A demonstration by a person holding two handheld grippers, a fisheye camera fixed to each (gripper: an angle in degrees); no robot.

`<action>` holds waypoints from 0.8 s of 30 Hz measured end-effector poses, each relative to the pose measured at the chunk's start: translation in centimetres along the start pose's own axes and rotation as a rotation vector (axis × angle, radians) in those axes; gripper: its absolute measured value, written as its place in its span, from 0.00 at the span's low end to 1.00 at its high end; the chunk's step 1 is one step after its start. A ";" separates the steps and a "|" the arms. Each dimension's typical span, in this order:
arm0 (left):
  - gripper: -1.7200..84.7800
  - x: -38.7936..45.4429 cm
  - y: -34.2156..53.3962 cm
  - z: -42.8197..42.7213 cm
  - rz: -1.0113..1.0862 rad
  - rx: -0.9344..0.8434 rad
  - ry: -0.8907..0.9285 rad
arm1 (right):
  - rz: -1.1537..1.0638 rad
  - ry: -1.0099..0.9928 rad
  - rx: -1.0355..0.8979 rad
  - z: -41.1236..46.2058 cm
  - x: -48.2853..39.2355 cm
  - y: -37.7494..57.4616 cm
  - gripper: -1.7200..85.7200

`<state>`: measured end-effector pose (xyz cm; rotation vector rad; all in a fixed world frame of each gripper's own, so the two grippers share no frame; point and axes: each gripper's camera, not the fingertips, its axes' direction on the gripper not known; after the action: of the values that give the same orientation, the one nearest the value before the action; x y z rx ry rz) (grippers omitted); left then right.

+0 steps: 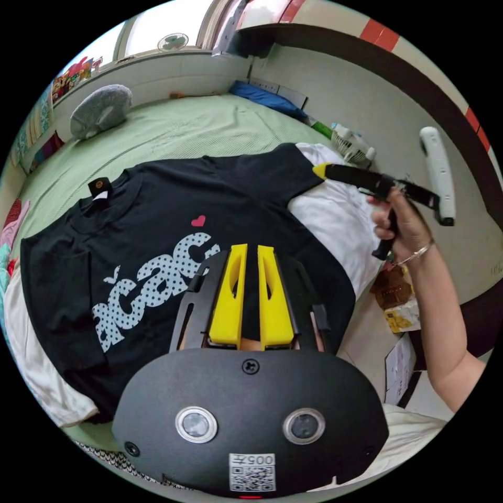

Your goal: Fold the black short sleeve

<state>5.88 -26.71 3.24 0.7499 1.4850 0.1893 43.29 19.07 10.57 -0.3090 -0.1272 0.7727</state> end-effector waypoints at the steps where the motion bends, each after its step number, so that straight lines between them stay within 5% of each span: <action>1: 0.07 -0.5 -0.5 0.2 -0.003 0.009 0.026 | 0.034 0.003 -0.016 1.3 0.4 -0.3 0.16; 12: 0.07 -4.2 -3.7 2.0 -0.008 0.010 0.054 | 0.096 -0.014 0.066 5.0 -2.7 -4.3 0.06; 18: 0.07 -8.0 -4.9 2.6 -0.074 0.005 0.053 | -0.197 -0.029 0.056 7.1 -13.4 -8.1 0.04; 24: 0.07 -11.2 -5.7 2.9 -0.092 -0.006 0.020 | -0.385 -0.138 -0.174 15.5 -21.5 -7.6 0.09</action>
<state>5.41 -38.25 9.10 0.6748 1.5339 0.1317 29.55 2.33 27.74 -0.3820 -0.3744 0.4008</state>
